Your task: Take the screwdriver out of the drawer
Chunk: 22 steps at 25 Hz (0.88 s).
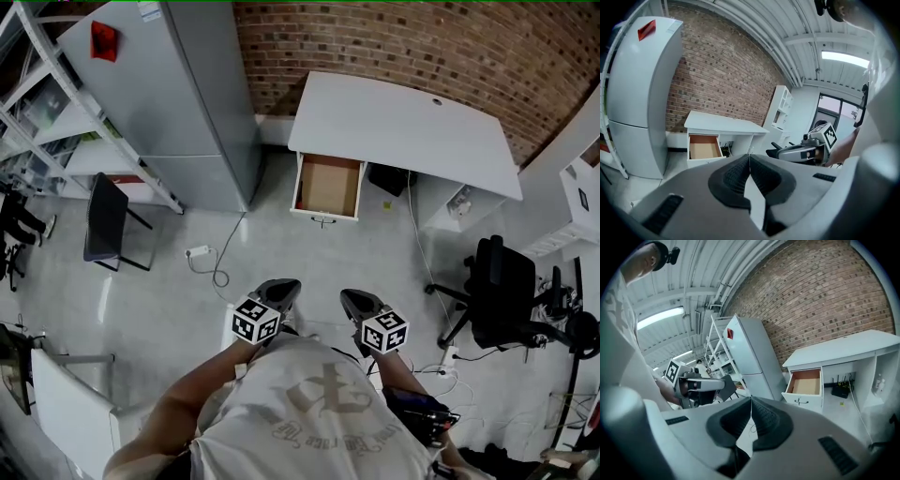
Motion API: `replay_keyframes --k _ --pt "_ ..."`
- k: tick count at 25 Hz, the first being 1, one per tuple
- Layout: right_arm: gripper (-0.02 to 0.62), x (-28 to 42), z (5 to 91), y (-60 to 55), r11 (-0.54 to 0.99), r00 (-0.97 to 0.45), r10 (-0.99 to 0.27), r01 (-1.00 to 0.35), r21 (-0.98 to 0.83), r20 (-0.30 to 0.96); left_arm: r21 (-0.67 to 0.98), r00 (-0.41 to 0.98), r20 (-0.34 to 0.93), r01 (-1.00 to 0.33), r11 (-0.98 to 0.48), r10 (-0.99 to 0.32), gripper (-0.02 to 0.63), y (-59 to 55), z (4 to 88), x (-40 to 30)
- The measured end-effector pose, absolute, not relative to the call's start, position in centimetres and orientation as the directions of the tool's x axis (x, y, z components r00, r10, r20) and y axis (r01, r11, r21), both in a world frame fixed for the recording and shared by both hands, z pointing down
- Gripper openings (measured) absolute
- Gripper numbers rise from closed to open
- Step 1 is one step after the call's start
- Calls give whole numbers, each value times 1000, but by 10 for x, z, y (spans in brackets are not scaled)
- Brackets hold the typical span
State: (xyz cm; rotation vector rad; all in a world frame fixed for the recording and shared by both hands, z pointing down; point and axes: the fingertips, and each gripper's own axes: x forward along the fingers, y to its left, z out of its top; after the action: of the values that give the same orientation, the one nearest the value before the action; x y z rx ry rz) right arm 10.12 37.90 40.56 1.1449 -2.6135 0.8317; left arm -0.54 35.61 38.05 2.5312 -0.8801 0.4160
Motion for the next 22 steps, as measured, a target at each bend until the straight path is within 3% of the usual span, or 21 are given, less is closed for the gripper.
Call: replay_keyframes --k 12,22 --pt "23 113 419 371 465 -655 -668 -738 -489 353 287 771 416 -614 -735 -482 21 348 383 -1" --pt "23 101 420 352 497 -669 -635 -737 -458 387 306 783 418 -599 -740 -461 21 328 390 1"
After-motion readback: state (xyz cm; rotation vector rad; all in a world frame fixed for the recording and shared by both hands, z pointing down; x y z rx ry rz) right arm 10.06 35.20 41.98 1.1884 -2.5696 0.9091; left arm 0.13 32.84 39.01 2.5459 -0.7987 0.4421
